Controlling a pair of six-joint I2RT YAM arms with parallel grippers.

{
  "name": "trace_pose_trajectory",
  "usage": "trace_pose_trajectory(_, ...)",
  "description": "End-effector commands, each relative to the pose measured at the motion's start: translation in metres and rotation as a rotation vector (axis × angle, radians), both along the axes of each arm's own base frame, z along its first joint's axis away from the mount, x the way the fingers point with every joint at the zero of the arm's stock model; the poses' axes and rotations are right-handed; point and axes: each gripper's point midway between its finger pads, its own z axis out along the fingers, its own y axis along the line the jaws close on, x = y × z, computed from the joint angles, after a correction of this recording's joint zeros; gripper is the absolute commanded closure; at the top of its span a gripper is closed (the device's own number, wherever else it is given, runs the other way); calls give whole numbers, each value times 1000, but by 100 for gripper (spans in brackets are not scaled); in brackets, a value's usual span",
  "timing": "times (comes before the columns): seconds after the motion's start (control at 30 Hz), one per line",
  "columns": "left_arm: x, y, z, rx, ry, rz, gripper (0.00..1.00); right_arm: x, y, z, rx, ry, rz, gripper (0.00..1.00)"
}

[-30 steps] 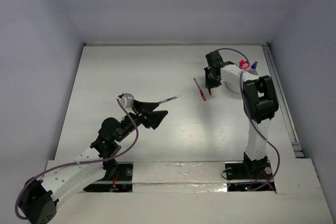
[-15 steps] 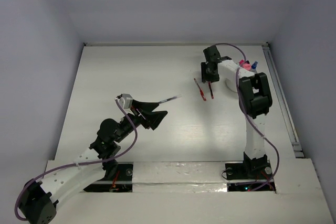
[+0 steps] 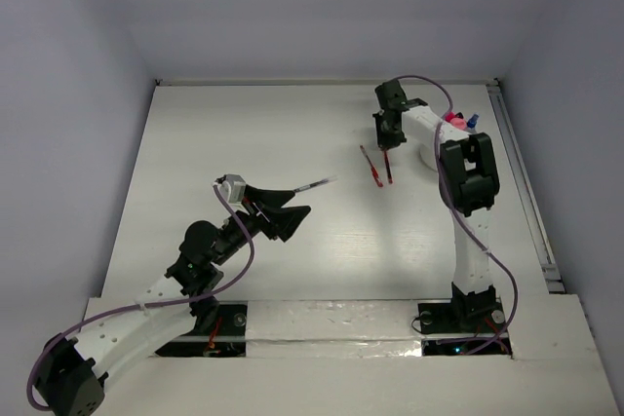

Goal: Sort the stationery into containers
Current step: Pick up the pen from the center of the board, then place the pen in the storage box.

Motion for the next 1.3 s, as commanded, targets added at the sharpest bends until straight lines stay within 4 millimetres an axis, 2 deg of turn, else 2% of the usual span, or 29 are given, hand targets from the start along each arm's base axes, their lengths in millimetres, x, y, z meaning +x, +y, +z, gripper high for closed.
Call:
trace_pose_trajectory(0.0, -3, 1, 8, -24, -36, -7, 33, 6, 5, 47, 40, -112, 24, 100)
trace_pose_trajectory(0.03, -2, 1, 8, -25, -37, -7, 33, 1, 9, 50, 70, -129, 34, 100)
trace_pose_trajectory(0.07, -2, 0, 9, -25, -37, -7, 33, 2, 10, 65, 93, -177, 31, 100)
trace_pose_trajectory(0.1, -2, 0, 7, -23, -35, -7, 33, 12, 14, 114, 148, -326, 19, 100)
trace_pose_trajectory(0.13, -2, 0, 7, -22, -34, -7, 33, 12, 14, 133, 172, -391, 14, 100)
trace_pose_trajectory(0.17, -2, 0, 7, -23, -34, -6, 33, 8, 11, 170, 214, -519, -7, 100)
trace_pose_trajectory(0.23, -1, 0, 7, -21, -34, -4, 33, 0, 3, 203, 243, -640, -49, 100)
trace_pose_trajectory(0.3, -1, 0, 7, -20, -33, -4, 33, -11, -10, 218, 266, -751, -115, 100)
trace_pose_trajectory(0.33, -1, 0, 6, -18, -33, -3, 33, -21, -28, 252, 258, -864, -183, 100)
trace_pose_trajectory(0.37, -1, 0, 6, -18, -33, -3, 33, -25, -36, 269, 268, -944, -226, 100)
trace_pose_trajectory(0.4, -1, 0, 6, -17, -32, -3, 33, -34, -47, 257, 244, -949, -264, 100)
trace_pose_trajectory(0.43, -1, 0, 6, -19, -33, -2, 33, -45, -66, 274, 217, -1019, -348, 100)
trace_pose_trajectory(0.5, -1, 0, 7, -19, -34, -5, 33, -56, -87, 271, 187, -1065, -431, 100)
trace_pose_trajectory(0.53, -1, 1, 7, -20, -34, -2, 33, -62, -106, 273, 144, -1094, -508, 100)
trace_pose_trajectory(0.6, -1, 1, 7, -20, -34, -2, 33, -72, -128, 287, 104, -1179, -584, 100)
trace_pose_trajectory(0.63, -2, 1, 7, -21, -37, -2, 33, -78, -148, 278, 51, -1186, -653, 100)
trace_pose_trajectory(0.7, -2, 2, 8, -22, -40, -3, 33, -83, -169, 282, 19, -1239, -720, 100)
trace_pose_trajectory(0.87, -3, 2, 9, -23, -42, 0, 33, -85, -219, 268, -49, -1230, -855, 100)
trace_pose_trajectory(1.0, -3, 3, 10, -27, -46, 0, 33, -77, -243, 262, -57, -1200, -905, 100)
trace_pose_trajectory(1.13, -4, 3, 11, -29, -49, -3, 33, -66, -250, 248, -123, -1167, -901, 100)
trace_pose_trajectory(1.27, -4, 3, 10, -28, -48, 0, 33, -56, -250, 226, -144, -1124, -888, 100)
